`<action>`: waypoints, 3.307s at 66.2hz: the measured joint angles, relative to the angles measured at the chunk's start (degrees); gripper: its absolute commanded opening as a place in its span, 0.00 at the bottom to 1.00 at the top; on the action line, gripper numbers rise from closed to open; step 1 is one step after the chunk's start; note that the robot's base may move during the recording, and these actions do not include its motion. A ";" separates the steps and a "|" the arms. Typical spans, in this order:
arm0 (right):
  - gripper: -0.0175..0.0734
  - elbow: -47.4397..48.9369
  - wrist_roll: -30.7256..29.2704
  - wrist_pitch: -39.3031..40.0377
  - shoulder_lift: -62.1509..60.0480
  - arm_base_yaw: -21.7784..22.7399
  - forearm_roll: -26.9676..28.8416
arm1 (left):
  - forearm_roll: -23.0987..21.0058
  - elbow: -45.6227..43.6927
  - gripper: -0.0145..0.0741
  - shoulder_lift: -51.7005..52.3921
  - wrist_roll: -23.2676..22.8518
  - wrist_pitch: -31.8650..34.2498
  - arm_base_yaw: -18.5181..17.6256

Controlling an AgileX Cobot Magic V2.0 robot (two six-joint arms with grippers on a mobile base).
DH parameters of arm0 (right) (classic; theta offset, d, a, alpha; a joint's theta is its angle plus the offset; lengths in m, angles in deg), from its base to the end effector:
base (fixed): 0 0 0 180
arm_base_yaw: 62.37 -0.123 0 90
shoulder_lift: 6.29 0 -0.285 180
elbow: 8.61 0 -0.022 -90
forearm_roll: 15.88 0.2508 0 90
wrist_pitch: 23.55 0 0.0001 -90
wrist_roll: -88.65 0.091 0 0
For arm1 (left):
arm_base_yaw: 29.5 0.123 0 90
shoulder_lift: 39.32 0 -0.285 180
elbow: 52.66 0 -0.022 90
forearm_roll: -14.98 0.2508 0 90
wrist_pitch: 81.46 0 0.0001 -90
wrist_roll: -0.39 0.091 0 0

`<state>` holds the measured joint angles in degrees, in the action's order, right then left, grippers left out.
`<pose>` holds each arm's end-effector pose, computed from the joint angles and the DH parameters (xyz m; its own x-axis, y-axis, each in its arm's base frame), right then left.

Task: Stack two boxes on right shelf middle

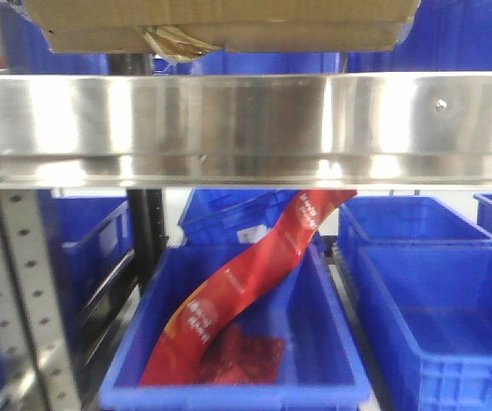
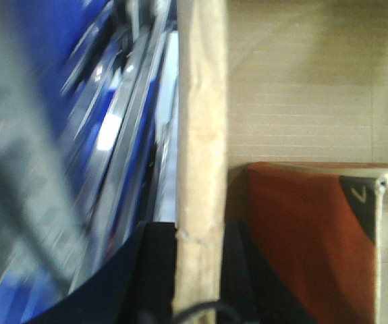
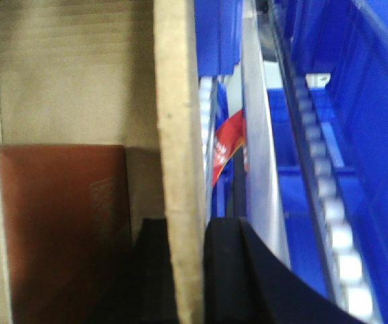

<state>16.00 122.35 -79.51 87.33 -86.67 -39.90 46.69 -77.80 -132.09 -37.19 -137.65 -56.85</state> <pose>0.3010 0.1022 0.4717 -0.5046 0.1202 -0.8550 0.0444 0.9926 0.1134 0.2924 -0.1064 0.4832 -0.4376 -0.0968 -0.8940 -0.0677 0.9949 -0.0746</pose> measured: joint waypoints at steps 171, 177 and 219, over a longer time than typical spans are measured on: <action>0.61 1.31 0.72 -1.88 5.59 0.00 3.34 | 3.78 -0.19 0.60 -4.77 0.10 2.21 0.09; 0.55 3.27 0.72 -3.42 5.59 0.00 2.99 | 4.15 -1.54 0.57 -4.64 0.10 2.42 0.09; 0.02 -19.41 -9.03 21.43 -9.75 1.20 2.52 | -12.31 20.45 0.04 9.31 13.20 23.80 0.09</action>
<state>-3.41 113.32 -58.07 77.59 -85.47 -37.38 34.38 -57.36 -122.78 -23.99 -113.86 -56.75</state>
